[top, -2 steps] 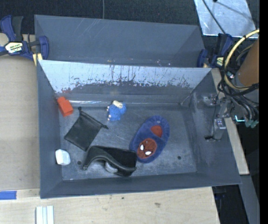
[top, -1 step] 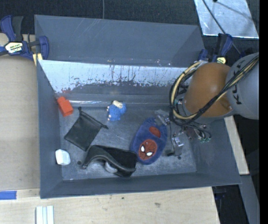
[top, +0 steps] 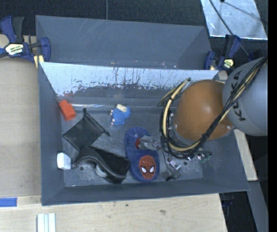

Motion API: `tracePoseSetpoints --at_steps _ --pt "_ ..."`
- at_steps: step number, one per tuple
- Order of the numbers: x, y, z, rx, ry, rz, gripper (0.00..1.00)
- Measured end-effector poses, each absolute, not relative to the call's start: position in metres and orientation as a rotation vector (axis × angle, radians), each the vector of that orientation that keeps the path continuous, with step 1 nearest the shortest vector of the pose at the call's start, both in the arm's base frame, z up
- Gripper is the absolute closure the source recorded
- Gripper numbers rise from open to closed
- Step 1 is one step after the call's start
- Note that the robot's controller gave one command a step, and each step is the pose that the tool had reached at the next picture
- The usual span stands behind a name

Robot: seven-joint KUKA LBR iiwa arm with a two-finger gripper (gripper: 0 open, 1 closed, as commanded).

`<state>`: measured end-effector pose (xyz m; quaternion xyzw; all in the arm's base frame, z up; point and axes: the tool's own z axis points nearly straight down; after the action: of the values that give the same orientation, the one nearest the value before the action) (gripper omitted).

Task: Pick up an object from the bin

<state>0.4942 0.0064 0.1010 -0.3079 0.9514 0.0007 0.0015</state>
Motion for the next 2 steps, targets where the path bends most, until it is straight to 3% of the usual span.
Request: tracePoseSetpoints --at_steps 1,2 --pt "0.49 0.012 0.1 -0.509 3.102 0.001 0.0" --pt "0.486 0.007 0.071 0.227 3.135 0.001 0.0"
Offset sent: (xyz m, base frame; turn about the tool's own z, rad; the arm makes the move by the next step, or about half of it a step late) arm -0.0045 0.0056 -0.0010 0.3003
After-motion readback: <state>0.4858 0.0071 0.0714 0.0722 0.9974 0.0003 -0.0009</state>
